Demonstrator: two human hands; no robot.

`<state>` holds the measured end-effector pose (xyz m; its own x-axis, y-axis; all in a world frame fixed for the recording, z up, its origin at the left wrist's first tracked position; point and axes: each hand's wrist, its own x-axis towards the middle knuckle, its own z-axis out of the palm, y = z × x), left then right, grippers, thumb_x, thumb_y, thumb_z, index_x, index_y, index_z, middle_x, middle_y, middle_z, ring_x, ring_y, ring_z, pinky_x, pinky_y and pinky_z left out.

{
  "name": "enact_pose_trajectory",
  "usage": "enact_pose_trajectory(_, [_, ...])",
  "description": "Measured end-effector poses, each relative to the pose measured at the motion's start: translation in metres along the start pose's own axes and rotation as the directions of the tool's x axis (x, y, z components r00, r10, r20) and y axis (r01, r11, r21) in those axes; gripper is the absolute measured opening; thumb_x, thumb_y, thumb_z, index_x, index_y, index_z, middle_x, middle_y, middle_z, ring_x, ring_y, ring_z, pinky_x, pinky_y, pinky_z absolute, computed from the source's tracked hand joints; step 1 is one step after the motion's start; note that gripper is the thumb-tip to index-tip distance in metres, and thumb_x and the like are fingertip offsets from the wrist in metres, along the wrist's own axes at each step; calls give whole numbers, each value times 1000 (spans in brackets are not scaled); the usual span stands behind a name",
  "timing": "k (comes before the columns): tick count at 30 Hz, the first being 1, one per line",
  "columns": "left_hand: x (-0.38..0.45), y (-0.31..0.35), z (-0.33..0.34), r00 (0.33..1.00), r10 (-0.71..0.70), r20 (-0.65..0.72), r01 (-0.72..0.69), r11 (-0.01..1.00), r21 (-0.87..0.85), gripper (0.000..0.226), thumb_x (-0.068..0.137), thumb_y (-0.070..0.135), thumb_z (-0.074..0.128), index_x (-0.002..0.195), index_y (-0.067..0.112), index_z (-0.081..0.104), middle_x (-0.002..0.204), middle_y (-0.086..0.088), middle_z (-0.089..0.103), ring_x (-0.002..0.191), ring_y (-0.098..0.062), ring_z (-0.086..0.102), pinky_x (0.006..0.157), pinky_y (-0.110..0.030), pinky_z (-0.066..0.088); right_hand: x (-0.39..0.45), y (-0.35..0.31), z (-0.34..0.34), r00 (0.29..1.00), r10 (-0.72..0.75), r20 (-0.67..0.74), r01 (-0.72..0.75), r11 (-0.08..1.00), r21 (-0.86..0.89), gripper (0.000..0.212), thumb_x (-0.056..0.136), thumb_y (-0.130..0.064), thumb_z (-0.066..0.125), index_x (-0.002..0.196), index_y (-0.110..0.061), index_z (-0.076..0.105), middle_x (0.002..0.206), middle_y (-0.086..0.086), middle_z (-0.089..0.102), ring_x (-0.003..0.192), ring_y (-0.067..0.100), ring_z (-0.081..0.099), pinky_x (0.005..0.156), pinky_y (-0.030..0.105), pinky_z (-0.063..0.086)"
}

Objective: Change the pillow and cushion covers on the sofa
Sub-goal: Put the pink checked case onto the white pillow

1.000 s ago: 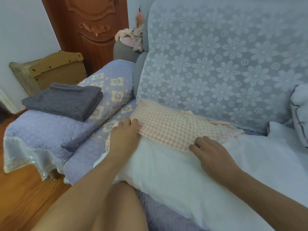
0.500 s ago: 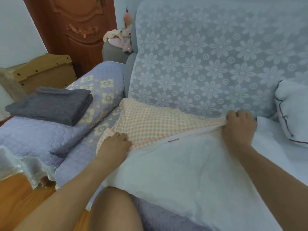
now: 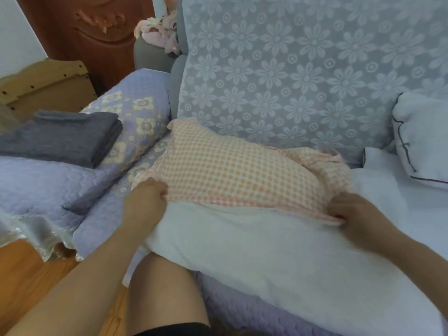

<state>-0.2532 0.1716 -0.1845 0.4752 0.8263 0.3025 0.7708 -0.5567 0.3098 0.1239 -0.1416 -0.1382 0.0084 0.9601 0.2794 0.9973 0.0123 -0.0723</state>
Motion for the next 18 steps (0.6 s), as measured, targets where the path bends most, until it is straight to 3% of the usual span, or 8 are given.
enact_pose_trajectory(2, [-5, -1, -14, 972, -179, -154, 148, 970, -195, 5, 74, 9, 48, 71, 12, 50, 80, -6, 52, 72, -32, 51, 59, -40, 39, 8, 10, -10, 992, 122, 2, -122, 991, 47, 17, 59, -4, 46, 59, -20, 52, 63, -3, 55, 63, 26, 55, 57, 38, 47])
enact_pose_trajectory(5, [-20, -1, -14, 936, -207, -283, 152, 967, -207, 5, 72, 11, 42, 68, 13, 42, 80, -2, 48, 71, -27, 45, 57, -42, 36, 32, -29, -16, 998, 18, 66, -27, 992, 127, 14, 64, -12, 38, 61, -24, 43, 64, -6, 51, 61, 22, 52, 58, 40, 46])
enact_pose_trajectory(8, [-24, -6, 11, 983, -165, -78, 150, 973, -178, 18, 83, 1, 50, 74, 17, 47, 82, -4, 52, 79, -33, 53, 62, -45, 44, 58, -100, 1, 988, -44, 149, -2, 954, 298, 40, 69, -14, 36, 96, -20, 65, 87, -9, 63, 77, 14, 59, 71, 34, 50])
enact_pose_trajectory(10, [-23, -7, 16, 987, -159, 17, 158, 952, -262, 14, 89, 3, 50, 85, 16, 55, 94, -6, 56, 92, -35, 55, 74, -47, 48, 71, -132, 23, 983, -86, 165, 48, 974, 220, 52, 82, -14, 44, 133, -19, 56, 112, -3, 57, 88, 18, 60, 72, 31, 50])
enact_pose_trajectory(12, [-31, -8, 13, 983, -164, 81, 182, 910, -372, 20, 96, 15, 51, 113, 16, 61, 119, -5, 58, 114, -29, 52, 95, -43, 45, 78, -147, 42, 983, -24, 181, -3, 989, 145, 56, 94, -33, 46, 148, -19, 39, 126, 1, 44, 95, 21, 56, 71, 33, 50])
enact_pose_trajectory(14, [-46, -9, 9, 979, -101, 178, 166, 900, -404, 45, 98, 41, 47, 139, 24, 52, 146, 0, 47, 136, -23, 40, 114, -41, 33, 80, -152, 47, 989, 57, 136, -71, 992, 102, 60, 94, -50, 43, 145, -19, 43, 137, 2, 39, 111, 22, 50, 78, 37, 52])
enact_pose_trajectory(16, [-58, -10, 7, 980, -19, 200, 79, 953, -293, 59, 94, 58, 39, 148, 35, 44, 158, 3, 34, 148, -22, 25, 123, -45, 20, 78, -156, 49, 996, 0, 92, 1, 1000, -5, 53, 93, -49, 44, 134, -17, 55, 141, 3, 47, 119, 27, 46, 88, 43, 50])
enact_pose_trajectory(18, [-61, -8, 4, 995, 70, 76, -57, 984, -166, 60, 92, 60, 40, 145, 34, 48, 159, 1, 34, 149, -28, 23, 122, -49, 18, 75, -158, 54, 989, -131, 68, 133, 990, -39, 40, 95, -37, 47, 126, -16, 60, 121, 0, 60, 111, 25, 53, 99, 45, 42])
